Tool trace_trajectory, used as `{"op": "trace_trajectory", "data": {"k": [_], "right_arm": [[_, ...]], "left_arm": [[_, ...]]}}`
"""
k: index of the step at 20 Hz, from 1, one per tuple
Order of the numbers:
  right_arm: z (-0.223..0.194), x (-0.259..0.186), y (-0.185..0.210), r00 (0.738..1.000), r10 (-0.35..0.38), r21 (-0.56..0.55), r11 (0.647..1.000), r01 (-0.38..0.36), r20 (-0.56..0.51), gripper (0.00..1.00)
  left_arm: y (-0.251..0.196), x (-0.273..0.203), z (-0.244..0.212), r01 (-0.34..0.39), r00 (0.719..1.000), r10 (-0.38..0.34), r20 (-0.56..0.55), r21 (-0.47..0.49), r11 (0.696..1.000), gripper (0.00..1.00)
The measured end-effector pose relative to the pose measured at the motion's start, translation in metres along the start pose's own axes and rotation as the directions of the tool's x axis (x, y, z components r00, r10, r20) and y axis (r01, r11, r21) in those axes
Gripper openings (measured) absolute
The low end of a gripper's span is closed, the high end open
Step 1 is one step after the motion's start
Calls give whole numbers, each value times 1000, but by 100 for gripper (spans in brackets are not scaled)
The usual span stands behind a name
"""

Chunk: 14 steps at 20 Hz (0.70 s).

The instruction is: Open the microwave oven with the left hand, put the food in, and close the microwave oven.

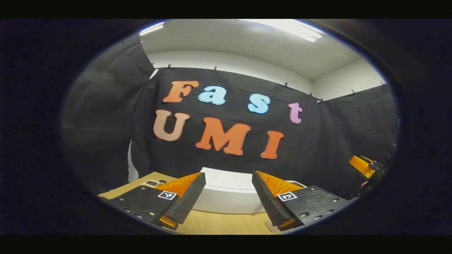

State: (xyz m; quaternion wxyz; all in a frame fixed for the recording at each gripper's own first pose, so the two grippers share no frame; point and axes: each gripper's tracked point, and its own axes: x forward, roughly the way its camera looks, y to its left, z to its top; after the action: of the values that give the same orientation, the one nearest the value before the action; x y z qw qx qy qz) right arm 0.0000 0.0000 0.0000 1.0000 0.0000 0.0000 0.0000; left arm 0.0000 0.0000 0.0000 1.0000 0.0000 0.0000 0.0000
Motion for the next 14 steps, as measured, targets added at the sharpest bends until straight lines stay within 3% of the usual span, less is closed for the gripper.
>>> {"op": "trace_trajectory", "data": {"k": [1,4,7,14], "right_arm": [[5,1,2,1000,0,-13,1000,0,10,94],[12,-1,6,1000,3,-63,998,-1,22,93],[2,-3,17,998,41,-54,998,-43,-44,93],[3,2,17,994,82,-21,996,-84,-79,93]], "left_arm": [[3,0,5,-10,1000,10,5,15,1000,87],[11,-6,22,-40,998,37,40,66,997,87],[6,-10,36,-40,997,34,74,85,996,87],[3,-11,53,-65,992,48,117,147,987,87]]}}
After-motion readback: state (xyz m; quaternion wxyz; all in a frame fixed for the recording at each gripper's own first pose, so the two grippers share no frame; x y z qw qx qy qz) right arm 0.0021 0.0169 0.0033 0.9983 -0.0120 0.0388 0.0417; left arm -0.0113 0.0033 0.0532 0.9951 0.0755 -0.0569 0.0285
